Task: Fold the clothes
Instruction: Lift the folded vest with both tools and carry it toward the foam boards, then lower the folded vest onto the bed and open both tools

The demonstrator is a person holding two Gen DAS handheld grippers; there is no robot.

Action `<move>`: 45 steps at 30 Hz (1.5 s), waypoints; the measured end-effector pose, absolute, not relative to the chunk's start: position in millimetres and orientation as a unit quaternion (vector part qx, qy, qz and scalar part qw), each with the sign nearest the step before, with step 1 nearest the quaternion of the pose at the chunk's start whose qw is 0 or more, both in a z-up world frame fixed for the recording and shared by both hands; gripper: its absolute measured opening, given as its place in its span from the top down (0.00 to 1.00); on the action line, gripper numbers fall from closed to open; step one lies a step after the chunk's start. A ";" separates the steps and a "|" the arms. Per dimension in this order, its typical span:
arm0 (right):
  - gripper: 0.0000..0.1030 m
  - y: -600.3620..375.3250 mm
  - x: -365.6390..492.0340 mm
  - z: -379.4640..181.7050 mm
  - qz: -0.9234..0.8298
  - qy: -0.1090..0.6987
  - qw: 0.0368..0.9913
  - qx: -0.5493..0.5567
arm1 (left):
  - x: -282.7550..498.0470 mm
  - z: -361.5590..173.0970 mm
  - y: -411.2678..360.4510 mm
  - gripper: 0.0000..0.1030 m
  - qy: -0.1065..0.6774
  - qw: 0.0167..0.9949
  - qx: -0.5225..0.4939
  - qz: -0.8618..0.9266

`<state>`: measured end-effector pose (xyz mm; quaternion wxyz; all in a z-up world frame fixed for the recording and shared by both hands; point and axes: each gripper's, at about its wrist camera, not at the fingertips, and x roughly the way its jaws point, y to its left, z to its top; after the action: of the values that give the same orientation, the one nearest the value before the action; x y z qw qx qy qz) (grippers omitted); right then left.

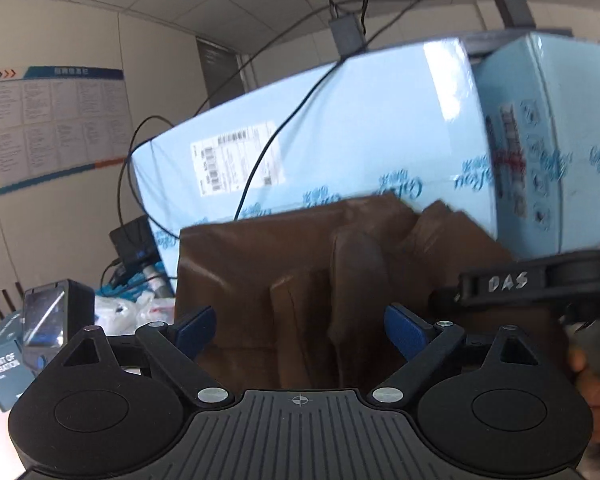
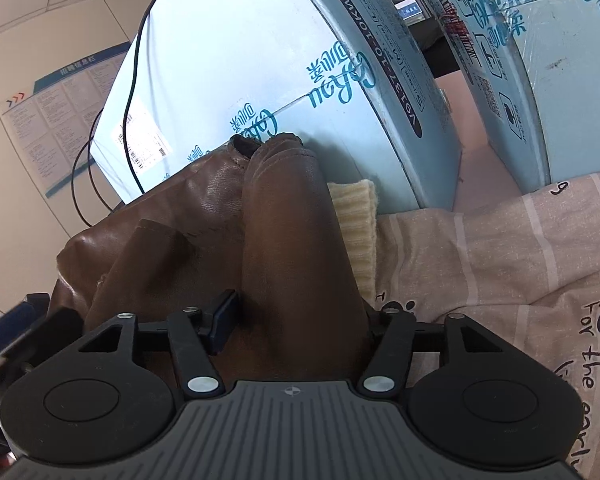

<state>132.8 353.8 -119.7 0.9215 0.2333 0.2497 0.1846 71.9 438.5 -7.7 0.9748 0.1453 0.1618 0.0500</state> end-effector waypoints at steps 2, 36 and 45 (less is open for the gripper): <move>0.27 353.3 133.1 -121.1 0.167 0.257 0.923 0.232 | 79.6 -17.7 440.1 0.06 0.179 0.970 0.151 0.058; 0.10 351.0 135.2 -128.4 0.151 0.263 0.926 0.223 | 78.3 -19.6 443.3 0.00 0.139 0.976 0.116 0.118; 0.09 351.6 134.7 -125.5 0.151 0.264 0.927 0.218 | 78.5 -21.6 446.1 0.00 0.150 0.975 0.106 0.128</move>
<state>134.7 351.6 -125.5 0.9275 0.2176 0.2641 0.1506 78.5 446.1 -21.6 0.9746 0.1063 0.1497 0.1281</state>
